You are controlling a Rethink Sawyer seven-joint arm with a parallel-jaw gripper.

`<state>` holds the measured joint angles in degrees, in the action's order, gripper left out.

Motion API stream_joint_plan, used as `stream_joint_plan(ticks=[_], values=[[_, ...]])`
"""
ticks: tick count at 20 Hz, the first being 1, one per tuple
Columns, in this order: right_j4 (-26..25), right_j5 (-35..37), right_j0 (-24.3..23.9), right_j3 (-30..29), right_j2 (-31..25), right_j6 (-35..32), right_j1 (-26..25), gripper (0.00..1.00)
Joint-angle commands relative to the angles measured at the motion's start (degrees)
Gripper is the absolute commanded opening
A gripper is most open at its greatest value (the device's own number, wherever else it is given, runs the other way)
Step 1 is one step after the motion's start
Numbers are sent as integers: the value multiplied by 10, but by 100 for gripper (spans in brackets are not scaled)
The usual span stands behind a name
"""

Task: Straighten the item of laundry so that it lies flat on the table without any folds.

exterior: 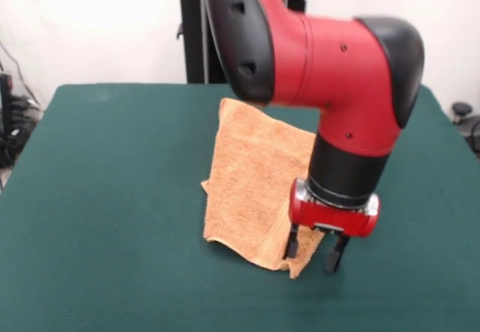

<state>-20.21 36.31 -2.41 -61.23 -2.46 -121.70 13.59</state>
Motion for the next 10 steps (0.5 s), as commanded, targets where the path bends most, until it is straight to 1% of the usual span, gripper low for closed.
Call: stream_joint_plan(ticks=[1, 5, 10], values=[[-19, 10, 21, 11, -3, -29, -84, 100], [-18, 7, 20, 30, -5, -21, -101, 100], [-22, 9, 21, 30, -8, -11, -99, 100]])
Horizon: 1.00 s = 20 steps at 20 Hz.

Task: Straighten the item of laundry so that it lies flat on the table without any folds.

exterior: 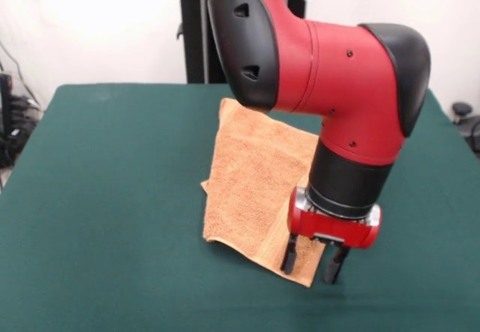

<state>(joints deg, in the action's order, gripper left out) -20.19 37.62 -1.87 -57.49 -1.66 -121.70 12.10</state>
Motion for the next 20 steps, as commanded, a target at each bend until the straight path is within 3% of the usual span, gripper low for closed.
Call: stream_joint_plan(ticks=[1, 2, 15, 20], values=[[-31, -16, 20, -6, -12, -10, -83, 100], [-33, -18, 22, -4, -9, -12, -84, 0], [-19, 19, 17, 11, -18, 10, -87, 0], [24, 41, 15, 2, -39, -28, -86, 0]])
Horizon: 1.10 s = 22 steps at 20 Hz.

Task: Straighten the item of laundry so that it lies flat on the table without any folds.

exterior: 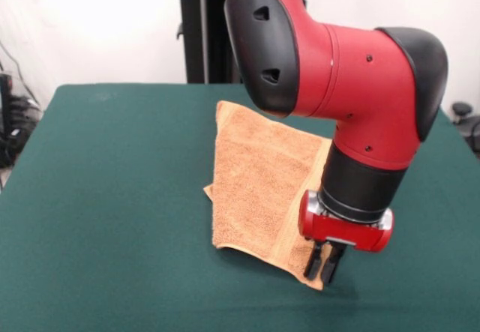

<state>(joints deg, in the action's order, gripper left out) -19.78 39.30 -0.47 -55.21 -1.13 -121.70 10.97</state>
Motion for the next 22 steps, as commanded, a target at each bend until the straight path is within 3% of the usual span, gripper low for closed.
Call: stream_joint_plan(ticks=[1, 5, 13, 22], values=[[29, 41, 7, -14, -41, -43, -76, 0], [55, 93, 33, 15, -27, -89, -82, 0], [105, 119, 70, 29, 12, -198, -93, 0], [156, 149, 111, 39, 59, -276, -104, 0]])
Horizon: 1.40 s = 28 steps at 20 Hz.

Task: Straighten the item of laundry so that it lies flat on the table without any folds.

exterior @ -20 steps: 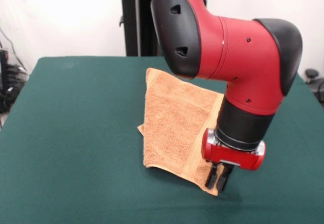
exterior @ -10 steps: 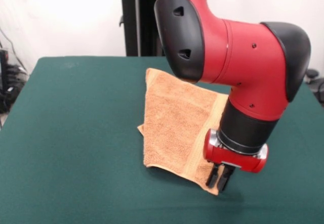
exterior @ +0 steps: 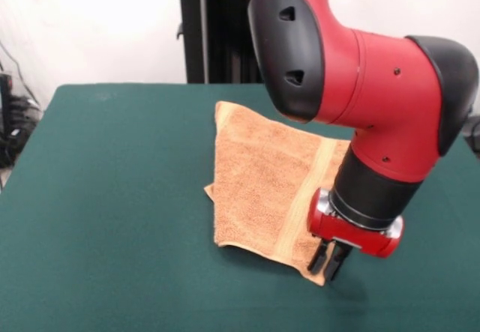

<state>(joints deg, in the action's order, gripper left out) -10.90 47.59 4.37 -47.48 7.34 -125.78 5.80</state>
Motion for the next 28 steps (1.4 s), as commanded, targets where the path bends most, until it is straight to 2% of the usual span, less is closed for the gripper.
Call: stream_joint_plan(ticks=[1, 8, 28], values=[[73, 58, 63, -47, -26, -236, -48, 0], [99, 69, 78, -46, -8, -273, -44, 0], [149, 65, 112, -14, 17, -307, -57, 0]])
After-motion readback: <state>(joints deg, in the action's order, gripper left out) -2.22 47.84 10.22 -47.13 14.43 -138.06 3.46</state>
